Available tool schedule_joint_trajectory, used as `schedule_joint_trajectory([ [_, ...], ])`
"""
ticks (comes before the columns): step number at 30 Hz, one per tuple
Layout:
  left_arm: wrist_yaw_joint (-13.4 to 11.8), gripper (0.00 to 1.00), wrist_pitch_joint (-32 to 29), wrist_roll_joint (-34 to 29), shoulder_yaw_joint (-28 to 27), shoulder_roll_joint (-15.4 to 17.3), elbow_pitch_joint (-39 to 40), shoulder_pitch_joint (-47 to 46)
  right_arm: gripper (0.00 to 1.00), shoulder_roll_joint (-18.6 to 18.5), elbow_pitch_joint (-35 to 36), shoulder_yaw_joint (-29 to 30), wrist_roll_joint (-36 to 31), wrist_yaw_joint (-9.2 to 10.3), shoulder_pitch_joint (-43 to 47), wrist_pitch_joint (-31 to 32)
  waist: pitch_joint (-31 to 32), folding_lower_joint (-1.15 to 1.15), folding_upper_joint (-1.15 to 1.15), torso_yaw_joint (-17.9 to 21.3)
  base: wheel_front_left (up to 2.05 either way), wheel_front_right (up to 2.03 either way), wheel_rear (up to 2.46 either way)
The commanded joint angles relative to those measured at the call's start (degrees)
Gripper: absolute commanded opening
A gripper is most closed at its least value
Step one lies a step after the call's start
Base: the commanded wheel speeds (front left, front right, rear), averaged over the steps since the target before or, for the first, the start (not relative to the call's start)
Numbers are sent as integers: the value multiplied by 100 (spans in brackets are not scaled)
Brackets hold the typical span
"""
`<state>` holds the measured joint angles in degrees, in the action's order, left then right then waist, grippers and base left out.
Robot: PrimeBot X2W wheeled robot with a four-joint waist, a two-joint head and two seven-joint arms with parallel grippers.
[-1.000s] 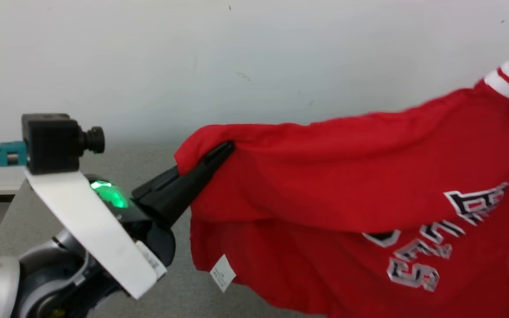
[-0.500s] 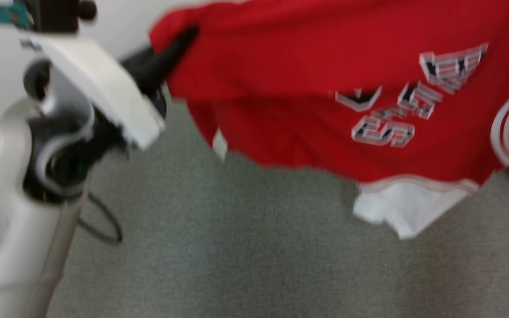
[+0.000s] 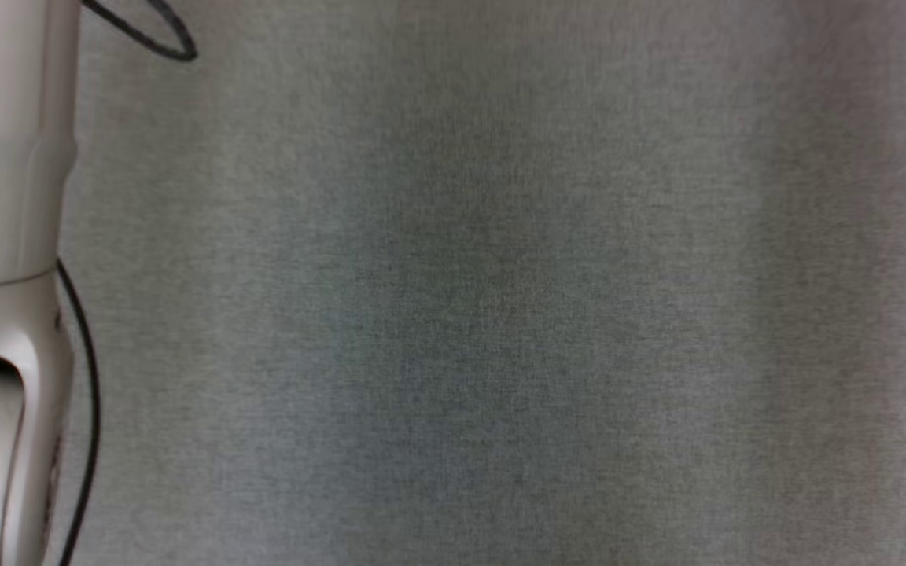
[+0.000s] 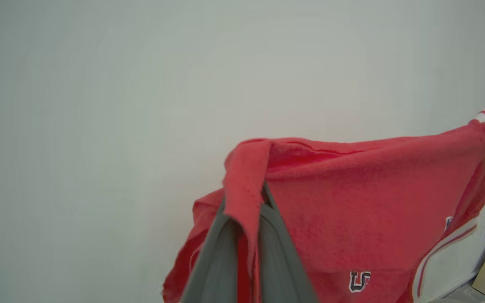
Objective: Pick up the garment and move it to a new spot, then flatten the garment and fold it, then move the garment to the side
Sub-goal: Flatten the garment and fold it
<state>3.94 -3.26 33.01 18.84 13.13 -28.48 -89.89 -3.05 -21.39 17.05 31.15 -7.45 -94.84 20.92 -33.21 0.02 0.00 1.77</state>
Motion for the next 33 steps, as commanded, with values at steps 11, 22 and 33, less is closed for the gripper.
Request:
schedule_joint_trajectory([
  [11,354,0,1797,276,1000,-94,-1311,1359,0,-133,873,-981,1593,-4,2873,-411,-649,-2,0,29,0,0,0],
  [22,348,0,1835,386,1101,255,269,3787,0,-521,2737,-910,2485,-4,6369,18,248,-2,0,-32,0,0,0],
  [33,350,33,1835,-68,752,-89,821,5724,0,-433,3006,-953,2523,-4,8187,302,1217,-2,0,-47,0,0,0],
])
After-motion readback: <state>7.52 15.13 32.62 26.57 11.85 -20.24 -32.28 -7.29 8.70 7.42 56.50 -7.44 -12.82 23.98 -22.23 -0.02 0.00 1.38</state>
